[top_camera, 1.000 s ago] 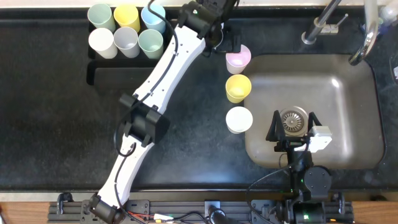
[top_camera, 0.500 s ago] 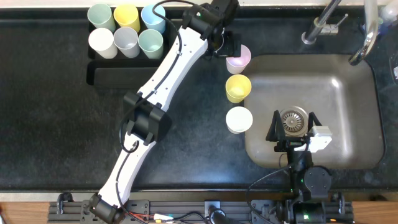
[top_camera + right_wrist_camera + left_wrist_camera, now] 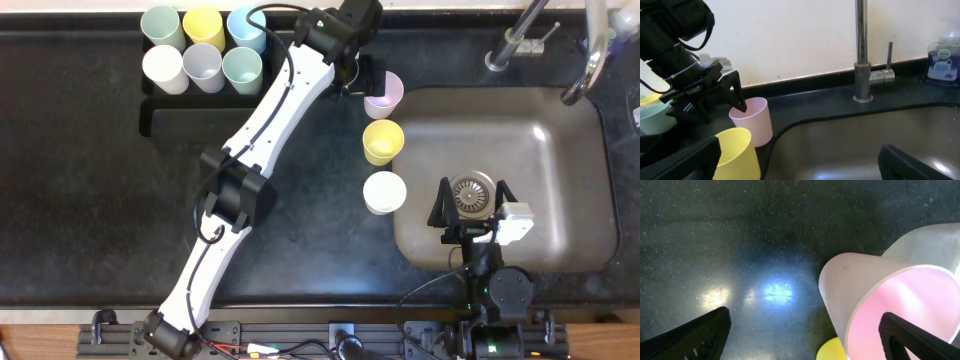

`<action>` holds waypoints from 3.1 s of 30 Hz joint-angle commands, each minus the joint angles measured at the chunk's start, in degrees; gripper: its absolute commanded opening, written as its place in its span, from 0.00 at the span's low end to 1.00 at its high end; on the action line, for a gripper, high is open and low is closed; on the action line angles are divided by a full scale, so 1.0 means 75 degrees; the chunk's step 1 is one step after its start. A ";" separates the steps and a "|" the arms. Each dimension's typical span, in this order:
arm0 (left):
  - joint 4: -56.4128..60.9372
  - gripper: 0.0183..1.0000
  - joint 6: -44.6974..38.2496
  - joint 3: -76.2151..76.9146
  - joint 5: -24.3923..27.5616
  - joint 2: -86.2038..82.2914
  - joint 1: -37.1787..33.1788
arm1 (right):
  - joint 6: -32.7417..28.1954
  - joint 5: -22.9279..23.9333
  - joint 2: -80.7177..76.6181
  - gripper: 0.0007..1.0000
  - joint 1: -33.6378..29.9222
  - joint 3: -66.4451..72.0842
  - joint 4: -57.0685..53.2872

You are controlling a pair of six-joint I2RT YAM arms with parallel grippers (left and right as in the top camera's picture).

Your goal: Store Cups

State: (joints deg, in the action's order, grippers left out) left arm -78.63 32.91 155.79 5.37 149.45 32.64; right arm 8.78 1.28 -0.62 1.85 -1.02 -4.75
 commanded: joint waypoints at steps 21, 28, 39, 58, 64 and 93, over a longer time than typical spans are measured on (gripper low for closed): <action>-0.0149 0.02 0.0087 0.0198 -0.0933 -0.2017 -0.0737 | -0.0026 -0.0082 0.0055 1.00 -0.0050 0.0096 0.0041; -0.2334 0.02 0.1218 0.0111 -0.2057 -0.4444 -0.2282 | -0.0026 -0.0079 0.0055 1.00 -0.0050 0.0099 0.0041; -0.1982 0.02 0.1084 -0.4532 -0.2264 -0.7055 -0.4811 | -0.0026 -0.0079 0.0055 1.00 -0.0050 0.0099 0.0041; 0.1172 0.02 0.1492 -0.8358 -0.0058 -0.6339 -0.6653 | -0.0026 -0.0079 0.0055 1.00 -0.0050 0.0096 0.0041; 0.2020 0.02 0.1635 -0.8355 -0.0070 -0.5907 -0.6132 | -0.0023 -0.0082 0.0055 1.00 -0.0050 0.0099 0.0041; 0.2037 0.02 0.1877 -0.8355 -0.0892 -0.5068 -0.6018 | -0.0023 -0.0079 0.0055 1.00 -0.0050 0.0096 0.0041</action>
State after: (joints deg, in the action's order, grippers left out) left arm -63.37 46.41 93.23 0.82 110.61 -12.40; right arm 8.75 1.23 -0.62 1.85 -1.02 -4.75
